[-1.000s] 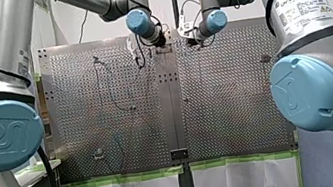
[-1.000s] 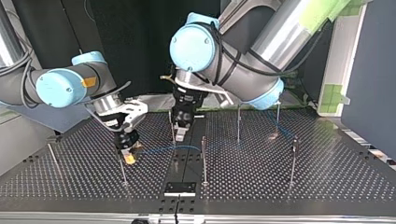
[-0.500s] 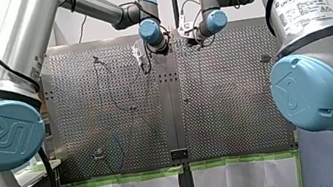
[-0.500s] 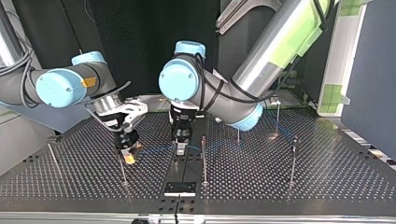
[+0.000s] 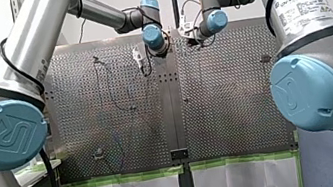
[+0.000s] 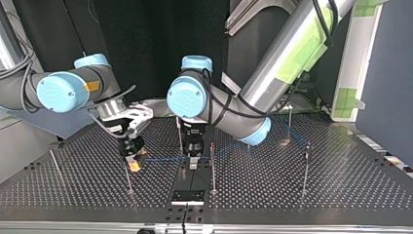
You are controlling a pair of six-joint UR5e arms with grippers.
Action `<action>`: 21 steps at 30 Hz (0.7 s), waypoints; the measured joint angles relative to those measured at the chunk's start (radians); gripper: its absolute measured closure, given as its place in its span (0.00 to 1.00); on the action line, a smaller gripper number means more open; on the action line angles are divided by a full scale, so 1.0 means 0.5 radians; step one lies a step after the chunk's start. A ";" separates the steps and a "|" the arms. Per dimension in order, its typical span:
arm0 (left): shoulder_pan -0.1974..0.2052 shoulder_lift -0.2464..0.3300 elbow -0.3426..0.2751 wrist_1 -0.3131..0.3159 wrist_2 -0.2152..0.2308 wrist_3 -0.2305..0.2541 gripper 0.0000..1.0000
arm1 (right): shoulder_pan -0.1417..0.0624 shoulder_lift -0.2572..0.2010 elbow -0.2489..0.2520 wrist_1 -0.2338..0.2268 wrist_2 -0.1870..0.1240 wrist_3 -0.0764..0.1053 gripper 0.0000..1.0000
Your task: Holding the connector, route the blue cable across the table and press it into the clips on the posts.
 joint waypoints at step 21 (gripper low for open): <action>-0.028 0.001 0.001 0.024 -0.127 0.002 0.27 | -0.020 0.002 0.000 -0.005 -0.007 0.020 1.00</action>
